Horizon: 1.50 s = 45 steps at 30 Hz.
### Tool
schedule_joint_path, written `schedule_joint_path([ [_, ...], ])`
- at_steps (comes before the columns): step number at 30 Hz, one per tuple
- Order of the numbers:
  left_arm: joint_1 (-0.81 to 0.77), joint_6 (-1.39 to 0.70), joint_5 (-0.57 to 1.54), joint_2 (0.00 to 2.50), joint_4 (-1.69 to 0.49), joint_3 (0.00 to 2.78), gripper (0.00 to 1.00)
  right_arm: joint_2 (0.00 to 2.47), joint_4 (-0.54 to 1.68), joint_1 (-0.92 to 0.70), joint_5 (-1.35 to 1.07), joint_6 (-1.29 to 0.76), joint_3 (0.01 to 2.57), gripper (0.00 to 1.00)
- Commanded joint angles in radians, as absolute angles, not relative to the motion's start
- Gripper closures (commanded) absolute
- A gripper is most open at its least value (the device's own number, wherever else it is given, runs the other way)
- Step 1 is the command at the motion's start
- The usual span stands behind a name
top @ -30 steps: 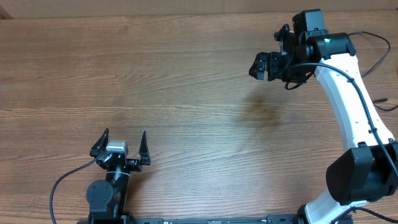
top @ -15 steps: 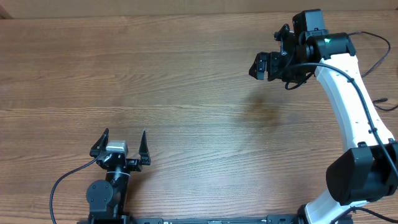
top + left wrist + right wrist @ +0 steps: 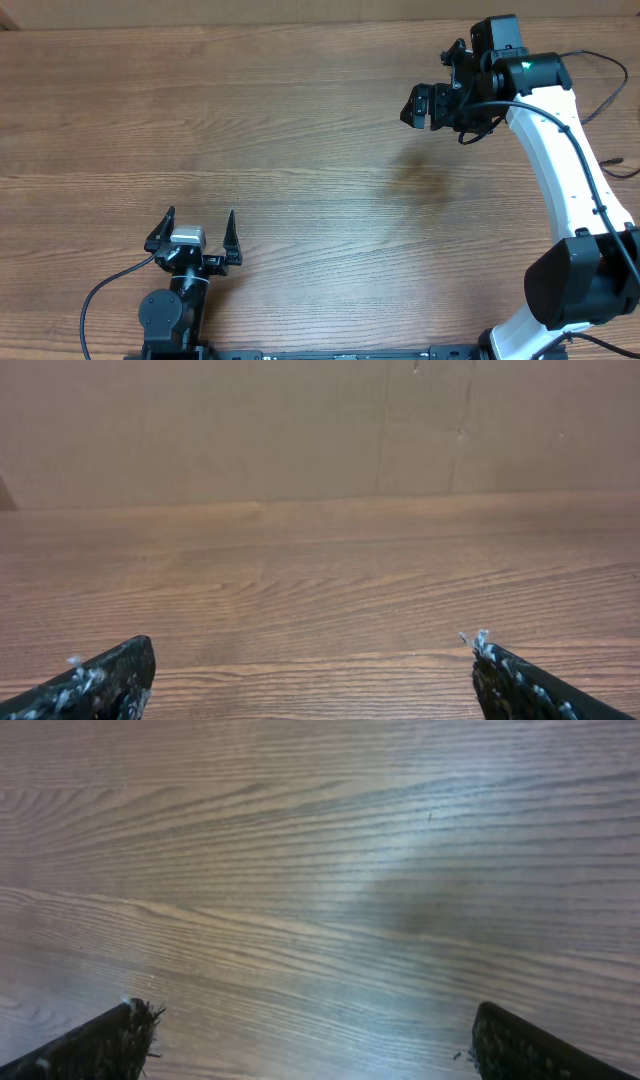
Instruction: Untangle cables
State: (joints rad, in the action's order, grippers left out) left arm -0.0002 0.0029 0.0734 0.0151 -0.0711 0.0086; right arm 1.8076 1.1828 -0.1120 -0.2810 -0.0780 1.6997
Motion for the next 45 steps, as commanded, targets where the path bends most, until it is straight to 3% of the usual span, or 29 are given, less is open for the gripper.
schedule_joint_path([
  [1,0.001,-0.007,0.06,0.004,-0.075,0.005,0.01,1.802,1.193,-0.111,-0.277,-0.074,1.701,0.0],
  [23,0.001,-0.007,0.06,0.004,-0.075,0.005,0.0,1.585,1.145,-0.112,-0.232,-0.081,1.673,0.0],
  [45,0.001,-0.007,0.06,0.004,-0.075,0.005,0.0,1.14,0.114,-0.112,-0.331,-0.107,0.655,0.0],
])
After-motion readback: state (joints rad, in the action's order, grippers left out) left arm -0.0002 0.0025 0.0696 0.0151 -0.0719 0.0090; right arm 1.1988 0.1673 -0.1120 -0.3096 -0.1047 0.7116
